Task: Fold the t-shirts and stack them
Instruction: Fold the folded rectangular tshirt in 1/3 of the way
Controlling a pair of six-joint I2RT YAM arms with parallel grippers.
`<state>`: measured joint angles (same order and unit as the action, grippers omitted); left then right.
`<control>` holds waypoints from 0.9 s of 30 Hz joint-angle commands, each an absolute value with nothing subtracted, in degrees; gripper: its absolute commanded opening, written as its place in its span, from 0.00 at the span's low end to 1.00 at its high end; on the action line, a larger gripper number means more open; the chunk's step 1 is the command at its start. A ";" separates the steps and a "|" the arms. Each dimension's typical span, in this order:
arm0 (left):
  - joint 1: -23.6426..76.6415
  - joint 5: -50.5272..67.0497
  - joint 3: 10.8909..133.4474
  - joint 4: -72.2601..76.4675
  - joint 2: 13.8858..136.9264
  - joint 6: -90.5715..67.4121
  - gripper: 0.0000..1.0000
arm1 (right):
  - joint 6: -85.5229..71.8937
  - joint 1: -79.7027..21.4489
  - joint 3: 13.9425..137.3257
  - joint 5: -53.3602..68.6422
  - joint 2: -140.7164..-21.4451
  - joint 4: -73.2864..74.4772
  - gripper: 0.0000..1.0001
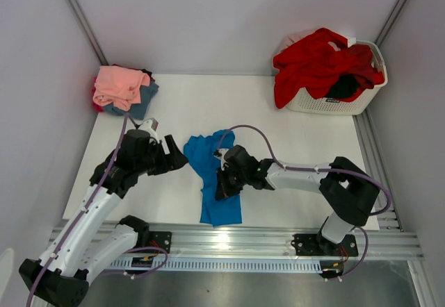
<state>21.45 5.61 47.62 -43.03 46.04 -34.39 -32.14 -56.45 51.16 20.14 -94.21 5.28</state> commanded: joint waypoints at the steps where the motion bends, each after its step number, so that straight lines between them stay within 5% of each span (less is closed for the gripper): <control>1: 21.18 4.83 49.40 -42.63 44.91 -32.87 0.82 | -29.89 -56.08 54.93 19.25 -95.97 4.13 0.00; 18: 21.18 4.83 49.92 -41.31 47.02 -32.08 0.81 | -23.20 -46.76 68.36 20.92 -104.49 7.73 0.02; 20: 21.18 5.10 49.83 -41.22 47.37 -32.08 0.81 | -22.33 -45.79 69.78 20.74 -107.57 8.00 0.11; 21: 21.27 5.10 49.83 -41.22 47.37 -32.08 0.81 | -22.15 -45.53 71.44 19.87 -108.71 8.43 0.26; 24: 21.18 4.92 50.10 -41.40 47.20 -31.73 0.81 | -21.97 -44.83 73.21 18.90 -111.70 7.39 0.47; 27: 21.18 4.40 50.80 -41.84 47.11 -31.55 0.81 | -21.27 -44.65 73.74 16.10 -111.27 6.16 0.57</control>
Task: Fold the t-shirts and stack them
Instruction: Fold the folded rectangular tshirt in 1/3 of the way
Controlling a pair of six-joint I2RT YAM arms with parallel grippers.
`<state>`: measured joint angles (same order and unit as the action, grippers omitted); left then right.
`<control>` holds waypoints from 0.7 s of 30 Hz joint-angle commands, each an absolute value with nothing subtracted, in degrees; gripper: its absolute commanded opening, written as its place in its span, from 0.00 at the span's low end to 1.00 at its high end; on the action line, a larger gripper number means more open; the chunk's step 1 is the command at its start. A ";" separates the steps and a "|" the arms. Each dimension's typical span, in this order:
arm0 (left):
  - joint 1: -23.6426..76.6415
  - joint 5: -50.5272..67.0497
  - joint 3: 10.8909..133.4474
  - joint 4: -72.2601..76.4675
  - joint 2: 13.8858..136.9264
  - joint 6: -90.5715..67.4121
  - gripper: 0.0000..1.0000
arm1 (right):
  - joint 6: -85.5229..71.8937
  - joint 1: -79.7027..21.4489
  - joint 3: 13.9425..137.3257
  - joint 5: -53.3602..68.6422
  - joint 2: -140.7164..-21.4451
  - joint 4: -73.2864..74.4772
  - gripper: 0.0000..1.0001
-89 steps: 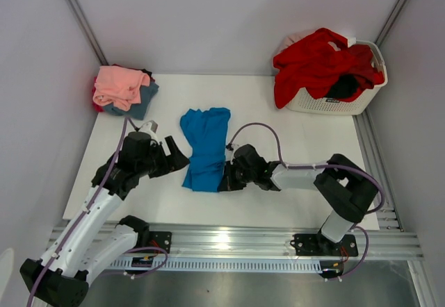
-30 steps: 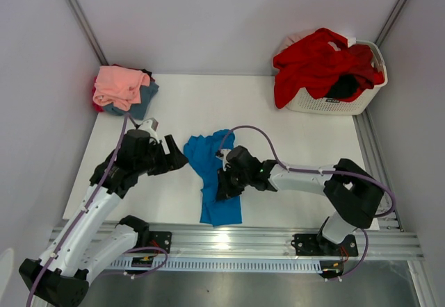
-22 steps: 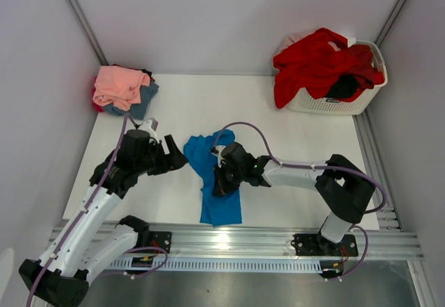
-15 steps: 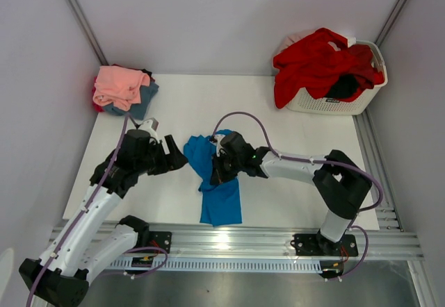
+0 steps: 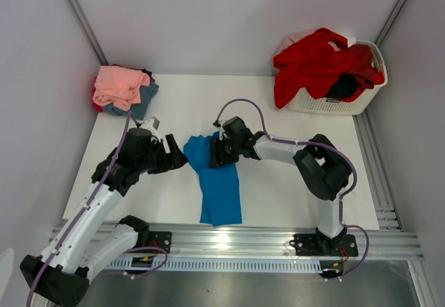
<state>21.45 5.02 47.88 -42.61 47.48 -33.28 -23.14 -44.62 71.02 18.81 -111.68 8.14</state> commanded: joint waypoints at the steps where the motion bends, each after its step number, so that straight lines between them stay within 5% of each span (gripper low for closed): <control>1: 21.18 4.05 51.06 -41.92 47.20 -31.55 0.81 | -20.83 -44.65 74.09 15.39 -110.92 6.07 0.58; 10: 21.18 1.85 50.71 -41.48 45.97 -33.40 0.81 | -15.13 -44.47 82.78 12.48 -109.42 10.89 0.64; 21: 21.18 1.32 49.48 -42.98 43.60 -34.36 0.80 | -14.06 -45.70 102.55 10.38 -125.94 21.97 0.61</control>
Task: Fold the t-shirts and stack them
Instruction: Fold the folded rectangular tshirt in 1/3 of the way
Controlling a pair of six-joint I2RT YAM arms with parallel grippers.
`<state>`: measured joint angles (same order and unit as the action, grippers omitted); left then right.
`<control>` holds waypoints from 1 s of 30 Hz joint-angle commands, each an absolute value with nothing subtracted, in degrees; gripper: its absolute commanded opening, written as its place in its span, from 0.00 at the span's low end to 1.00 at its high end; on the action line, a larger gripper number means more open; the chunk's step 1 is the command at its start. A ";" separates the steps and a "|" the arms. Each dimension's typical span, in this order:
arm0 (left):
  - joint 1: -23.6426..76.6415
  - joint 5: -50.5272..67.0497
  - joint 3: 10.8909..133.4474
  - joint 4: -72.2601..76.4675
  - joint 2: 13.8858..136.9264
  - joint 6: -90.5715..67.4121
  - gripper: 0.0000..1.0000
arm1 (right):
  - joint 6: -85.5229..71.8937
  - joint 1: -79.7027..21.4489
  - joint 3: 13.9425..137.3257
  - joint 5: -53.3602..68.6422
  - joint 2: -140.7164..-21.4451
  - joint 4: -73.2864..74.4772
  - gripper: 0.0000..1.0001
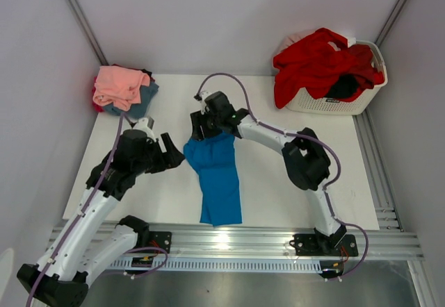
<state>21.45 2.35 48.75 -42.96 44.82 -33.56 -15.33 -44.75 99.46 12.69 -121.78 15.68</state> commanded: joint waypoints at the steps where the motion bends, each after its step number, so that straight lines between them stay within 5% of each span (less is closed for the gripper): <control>1: 21.18 1.32 49.40 -43.07 43.42 -34.37 0.80 | -13.89 -46.23 103.53 10.11 -128.12 22.58 0.61; 8: 21.18 0.88 48.34 -43.86 41.84 -34.63 0.80 | -11.69 -48.95 107.75 2.73 -133.59 28.56 0.52; 10: 21.18 0.88 48.16 -43.86 41.57 -34.80 0.80 | -11.60 -49.13 107.49 0.80 -133.59 28.74 0.38; 12: 21.18 1.14 48.08 -43.77 41.49 -34.98 0.80 | -11.60 -49.22 107.32 0.09 -133.16 29.00 0.02; 13: 21.18 1.32 48.08 -43.77 41.48 -35.07 0.80 | -11.60 -49.31 106.97 -2.61 -132.89 29.00 0.00; 30: 21.18 2.64 46.85 -43.51 41.04 -36.39 0.79 | -6.68 -49.66 98.09 -15.64 -119.01 28.04 0.00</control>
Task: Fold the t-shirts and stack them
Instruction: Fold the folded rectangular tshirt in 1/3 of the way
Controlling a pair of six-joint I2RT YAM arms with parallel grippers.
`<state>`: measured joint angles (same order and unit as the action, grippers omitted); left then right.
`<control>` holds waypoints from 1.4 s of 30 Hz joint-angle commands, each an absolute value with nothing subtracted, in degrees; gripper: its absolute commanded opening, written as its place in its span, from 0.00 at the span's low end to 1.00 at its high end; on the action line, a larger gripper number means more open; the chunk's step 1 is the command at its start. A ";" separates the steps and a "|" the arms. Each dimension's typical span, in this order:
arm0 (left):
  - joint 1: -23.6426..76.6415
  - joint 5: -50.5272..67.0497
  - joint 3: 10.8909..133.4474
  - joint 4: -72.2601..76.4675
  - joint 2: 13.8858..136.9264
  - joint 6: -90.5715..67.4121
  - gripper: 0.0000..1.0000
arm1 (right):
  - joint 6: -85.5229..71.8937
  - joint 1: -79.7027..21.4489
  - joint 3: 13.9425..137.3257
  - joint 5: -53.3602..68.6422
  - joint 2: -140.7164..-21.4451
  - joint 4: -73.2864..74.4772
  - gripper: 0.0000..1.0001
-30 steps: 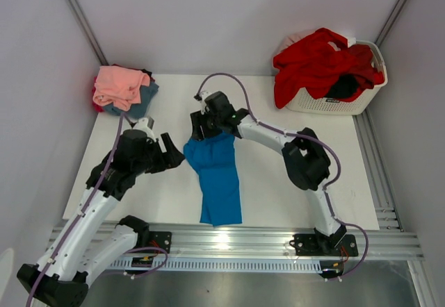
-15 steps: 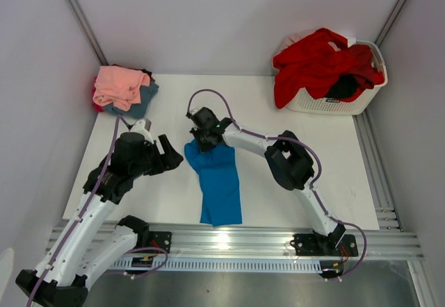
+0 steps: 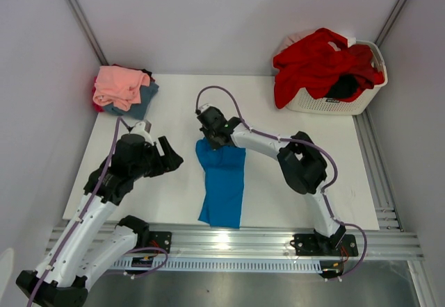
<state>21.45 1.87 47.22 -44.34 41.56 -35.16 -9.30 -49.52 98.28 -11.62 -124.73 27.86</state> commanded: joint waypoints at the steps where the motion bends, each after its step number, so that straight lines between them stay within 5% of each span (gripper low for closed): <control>1: 21.27 2.72 46.76 -43.33 41.13 -36.39 0.79 | -6.51 -49.57 97.91 -15.99 -117.96 28.04 0.00; 20: 21.18 3.69 47.11 -41.22 44.12 -36.39 0.79 | -7.21 -50.27 96.50 -37.17 -113.81 41.22 0.00; 32: 21.18 3.96 47.55 -41.48 44.48 -35.86 0.78 | -3.08 -54.49 109.33 -39.74 -130.95 54.32 0.00; 42: 21.18 3.87 47.81 -42.10 43.86 -35.68 0.78 | -3.34 -54.58 111.71 -40.07 -137.02 56.16 0.16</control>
<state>21.45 3.29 46.83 -42.61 44.91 -35.97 -3.86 -54.65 109.60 -37.60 -135.33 53.45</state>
